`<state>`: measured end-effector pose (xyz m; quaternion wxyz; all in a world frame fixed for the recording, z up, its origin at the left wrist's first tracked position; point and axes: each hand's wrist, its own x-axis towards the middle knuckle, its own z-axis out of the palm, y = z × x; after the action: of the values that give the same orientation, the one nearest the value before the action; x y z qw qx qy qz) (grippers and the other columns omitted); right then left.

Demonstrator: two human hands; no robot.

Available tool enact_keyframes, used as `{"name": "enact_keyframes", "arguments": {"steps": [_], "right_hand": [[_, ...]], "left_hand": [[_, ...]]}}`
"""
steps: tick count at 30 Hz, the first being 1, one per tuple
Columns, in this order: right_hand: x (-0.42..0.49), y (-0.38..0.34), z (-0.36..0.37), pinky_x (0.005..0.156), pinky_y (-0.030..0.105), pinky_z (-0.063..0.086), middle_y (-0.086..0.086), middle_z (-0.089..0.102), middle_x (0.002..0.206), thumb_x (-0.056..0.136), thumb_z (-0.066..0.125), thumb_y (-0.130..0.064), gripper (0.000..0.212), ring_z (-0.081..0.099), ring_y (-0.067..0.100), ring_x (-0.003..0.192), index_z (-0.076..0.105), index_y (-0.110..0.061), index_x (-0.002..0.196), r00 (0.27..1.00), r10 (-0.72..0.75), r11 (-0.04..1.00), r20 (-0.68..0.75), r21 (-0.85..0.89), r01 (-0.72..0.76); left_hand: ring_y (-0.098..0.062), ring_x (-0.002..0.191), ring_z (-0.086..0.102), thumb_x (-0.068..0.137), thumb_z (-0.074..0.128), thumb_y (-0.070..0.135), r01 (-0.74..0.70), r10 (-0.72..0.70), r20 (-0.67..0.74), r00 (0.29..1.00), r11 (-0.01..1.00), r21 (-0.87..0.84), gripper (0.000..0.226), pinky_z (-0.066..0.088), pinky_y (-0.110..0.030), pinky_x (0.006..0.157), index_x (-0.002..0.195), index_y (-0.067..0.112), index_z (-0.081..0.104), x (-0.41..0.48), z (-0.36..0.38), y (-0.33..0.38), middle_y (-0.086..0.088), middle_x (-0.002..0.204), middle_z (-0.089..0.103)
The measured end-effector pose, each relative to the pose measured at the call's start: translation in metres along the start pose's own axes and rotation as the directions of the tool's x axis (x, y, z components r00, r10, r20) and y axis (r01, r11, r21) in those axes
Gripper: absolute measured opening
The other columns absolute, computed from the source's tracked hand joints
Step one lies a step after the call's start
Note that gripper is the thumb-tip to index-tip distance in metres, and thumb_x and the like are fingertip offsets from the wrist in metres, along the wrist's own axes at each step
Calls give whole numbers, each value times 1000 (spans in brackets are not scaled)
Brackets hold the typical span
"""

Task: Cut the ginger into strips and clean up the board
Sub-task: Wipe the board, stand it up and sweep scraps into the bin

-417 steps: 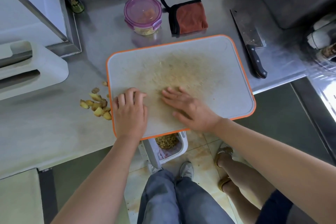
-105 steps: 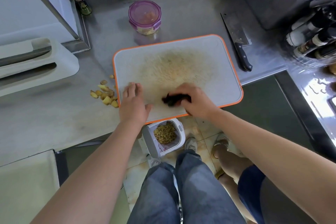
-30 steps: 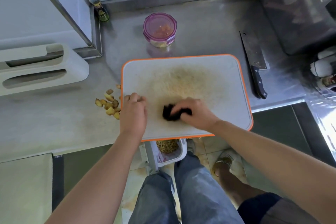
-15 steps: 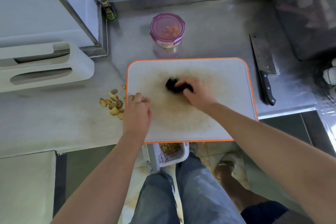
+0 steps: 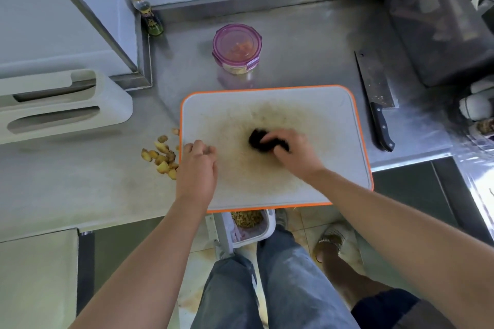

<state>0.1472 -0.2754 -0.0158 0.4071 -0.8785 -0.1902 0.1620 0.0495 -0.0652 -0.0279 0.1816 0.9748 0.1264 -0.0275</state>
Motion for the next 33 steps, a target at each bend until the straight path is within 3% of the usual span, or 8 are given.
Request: {"name": "enact_keyframes", "arguments": {"steps": [6, 9, 12, 15, 21, 24, 27, 33], "right_hand": [[-46, -27, 17, 65, 8, 45, -9, 67, 84, 82, 47, 9, 34, 61, -9, 71, 73, -10, 93, 886, -4, 995, 464, 90, -43], [-28, -35, 12, 47, 17, 42, -8, 67, 79, 81, 42, 11, 42, 56, -3, 48, 69, -17, 96, 978, 55, 976, 201, 198, -95], [-5, -27, 23, 67, 24, 46, 7, 65, 104, 76, 40, 3, 52, 62, 14, 74, 65, -23, 113, 995, 94, 984, 36, 146, -98], [-14, -25, 40, 86, 22, 43, 7, 62, 119, 76, 44, 2, 51, 59, 21, 106, 67, -26, 113, 989, 52, 999, 139, -13, -50], [-76, -38, 22, 76, 15, 50, -8, 66, 89, 82, 48, 10, 35, 61, -6, 81, 74, -12, 94, 911, 52, 999, 408, -5, -54], [-91, -28, 9, 77, 6, 44, -2, 64, 90, 78, 46, 13, 40, 63, -4, 87, 69, -10, 100, 986, 162, 978, 30, 127, -165], [-105, -3, -3, 95, 35, 46, 4, 61, 105, 73, 44, -1, 49, 56, 27, 105, 64, -21, 114, 879, 211, 976, -427, 53, -209], [-152, 2, 32, 98, 39, 36, 15, 45, 120, 78, 56, 4, 63, 36, 31, 112, 46, -13, 137, 816, 356, 889, -456, -102, -446]], "left_hand": [[-35, 108, 46, 83, 54, -13, -58, 60, 45, 997, 997, -48, 40, 49, -43, 88, 120, 0, 65, -4, -1, -9, -15, 115, 56], [-35, 118, 45, 83, 51, -14, -108, 111, 49, 993, 992, -68, 48, 46, -44, 98, 127, 1, 60, -11, -9, -14, -15, 129, 54], [-37, 114, 48, 76, 57, -14, -116, 116, 7, 993, 993, -13, 46, 49, -44, 93, 118, 1, 65, -28, -11, -16, -19, 123, 54], [-33, 111, 48, 79, 56, -10, -63, 64, 74, 995, 998, -12, 47, 50, -44, 86, 124, 3, 61, -44, -8, -16, -15, 120, 50], [-30, 127, 32, 94, 53, 15, -74, 58, 197, 979, 994, 76, 52, 41, -38, 101, 144, 7, 38, -51, -9, -12, -10, 141, 33], [-28, 130, 27, 97, 50, 23, -70, 43, 216, 975, 991, 117, 54, 39, -35, 103, 146, 9, 31, -53, -11, -9, -8, 144, 29], [-29, 130, 28, 98, 47, 25, -80, 47, 212, 976, 985, 150, 55, 36, -36, 105, 147, 10, 29, -56, -12, -8, -8, 146, 29], [-29, 144, 17, 101, 40, 20, -70, 25, 239, 971, 981, 182, 57, 26, -38, 116, 153, 10, 18, -70, -5, -6, -10, 161, 13]]}}
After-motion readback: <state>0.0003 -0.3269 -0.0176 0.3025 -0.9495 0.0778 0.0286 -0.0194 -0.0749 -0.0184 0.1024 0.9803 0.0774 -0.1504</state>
